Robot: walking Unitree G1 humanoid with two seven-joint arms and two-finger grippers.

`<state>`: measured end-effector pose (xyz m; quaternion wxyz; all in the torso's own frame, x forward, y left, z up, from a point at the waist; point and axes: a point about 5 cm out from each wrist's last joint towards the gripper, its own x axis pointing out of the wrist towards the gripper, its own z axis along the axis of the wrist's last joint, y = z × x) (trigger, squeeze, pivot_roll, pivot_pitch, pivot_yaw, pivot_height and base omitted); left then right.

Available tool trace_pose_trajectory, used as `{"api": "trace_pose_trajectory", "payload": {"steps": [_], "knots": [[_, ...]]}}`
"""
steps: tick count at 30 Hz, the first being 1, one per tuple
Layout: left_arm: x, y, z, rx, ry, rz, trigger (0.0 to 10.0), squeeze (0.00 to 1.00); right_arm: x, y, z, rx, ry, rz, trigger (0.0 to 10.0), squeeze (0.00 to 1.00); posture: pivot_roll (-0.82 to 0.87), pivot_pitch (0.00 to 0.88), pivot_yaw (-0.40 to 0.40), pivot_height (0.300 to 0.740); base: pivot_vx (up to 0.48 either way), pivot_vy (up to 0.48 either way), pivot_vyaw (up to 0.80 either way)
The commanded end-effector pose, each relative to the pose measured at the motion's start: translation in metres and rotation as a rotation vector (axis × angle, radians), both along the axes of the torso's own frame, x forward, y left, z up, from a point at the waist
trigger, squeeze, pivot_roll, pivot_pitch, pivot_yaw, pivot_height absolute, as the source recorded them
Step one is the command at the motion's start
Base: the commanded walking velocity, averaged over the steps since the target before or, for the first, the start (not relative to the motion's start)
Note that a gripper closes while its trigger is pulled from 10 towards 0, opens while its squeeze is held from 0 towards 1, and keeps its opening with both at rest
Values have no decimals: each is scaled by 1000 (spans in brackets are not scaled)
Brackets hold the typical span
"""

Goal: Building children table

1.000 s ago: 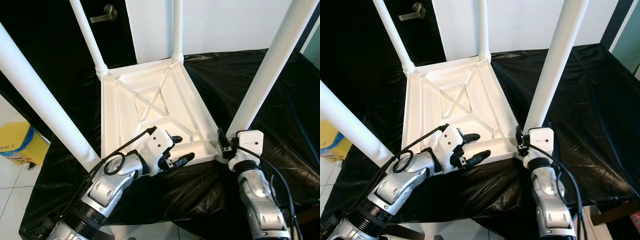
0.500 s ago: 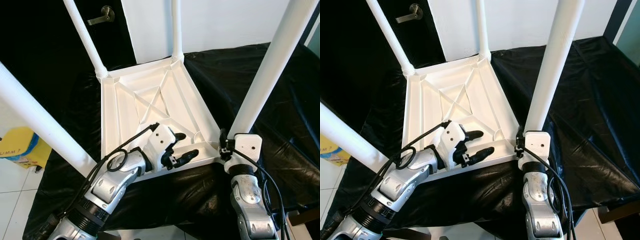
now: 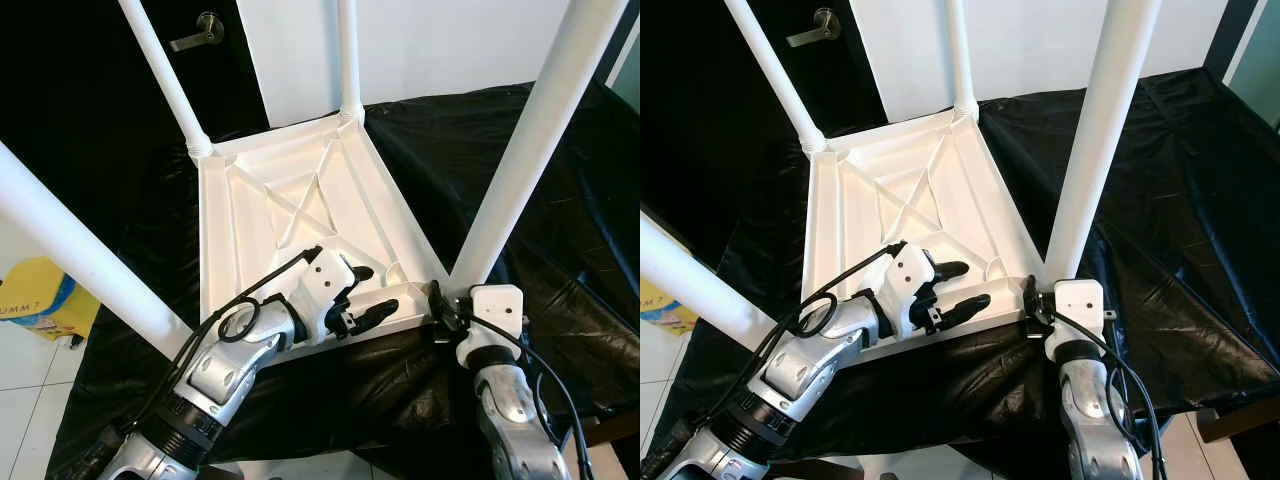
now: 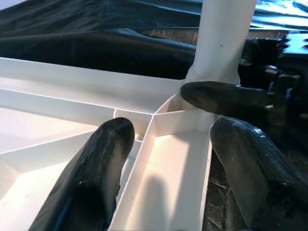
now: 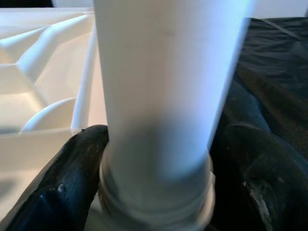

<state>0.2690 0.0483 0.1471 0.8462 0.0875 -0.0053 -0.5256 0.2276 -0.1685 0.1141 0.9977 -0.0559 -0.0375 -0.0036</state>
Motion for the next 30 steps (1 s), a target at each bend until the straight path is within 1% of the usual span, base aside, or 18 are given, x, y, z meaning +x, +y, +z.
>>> {"api": "trace_pose_trajectory", "payload": {"steps": [1,2,4,6,7,8,9,11,12,14,18,19,20,21,22,24,26,30], "knots": [[-7,-1,-3,24,21,-122,10000,0,-4,-3,3,23,-17,49,10000,0,-266,59,102,740,0,0,0],[-7,-1,-3,24,21,-122,10000,0,-4,-3,3,23,-17,49,10000,0,-266,59,102,740,0,0,0],[-7,-2,-3,25,19,-122,10000,0,-5,-6,3,24,-13,87,10000,0,-261,58,103,740,0,0,0],[-7,0,-1,25,17,-124,10000,0,-5,-12,3,2,6,217,10000,0,-248,73,114,740,0,0,0],[-7,0,-1,25,17,-124,10000,0,-5,-12,3,2,6,217,10000,0,-248,73,114,740,0,0,0],[-7,1,0,26,17,-124,10000,0,-4,-16,3,-10,12,268,10000,0,-247,74,115,740,0,0,0],[-7,1,0,26,17,-124,10000,0,-4,-16,3,-10,12,268,10000,0,-247,74,115,740,0,0,0],[-6,4,1,31,17,-118,10000,0,3,-25,5,-36,32,340,10000,0,-223,78,109,740,0,0,0],[-6,4,1,31,17,-118,10000,0,3,-25,5,-36,32,340,10000,0,-223,78,109,740,0,0,0],[-8,8,0,35,28,-111,10000,0,11,-32,7,-75,49,396,10000,0,-221,77,108,740,0,0,0],[-8,9,0,36,31,-109,10000,0,12,-33,7,-83,52,410,10000,0,-221,77,108,740,0,0,0],[-11,11,-1,42,39,-109,10000,0,23,-34,12,-108,48,459,10000,0,-196,71,97,740,0,0,0],[-11,11,-1,42,39,-109,10000,0,23,-34,12,-108,48,459,10000,0,-196,71,97,740,0,0,0],[-12,13,-1,42,44,-108,10000,0,36,-32,18,-138,35,506,10000,0,-189,63,97,740,0,0,0],[-12,13,-1,42,44,-108,10000,0,36,-32,18,-138,35,506,10000,0,-189,63,97,740,0,0,0],[-12,14,-1,45,46,-110,10000,0,45,-27,21,-154,25,540,10000,0,-187,58,96,740,0,0,0],[-12,15,-1,47,46,-110,10000,0,47,-26,22,-157,23,558,10000,0,-187,58,96,740,0,0,0],[-11,14,0,55,43,-117,10000,0,63,-16,29,-166,-4,622,10000,0,-187,53,91,740,0,0,0]]}}
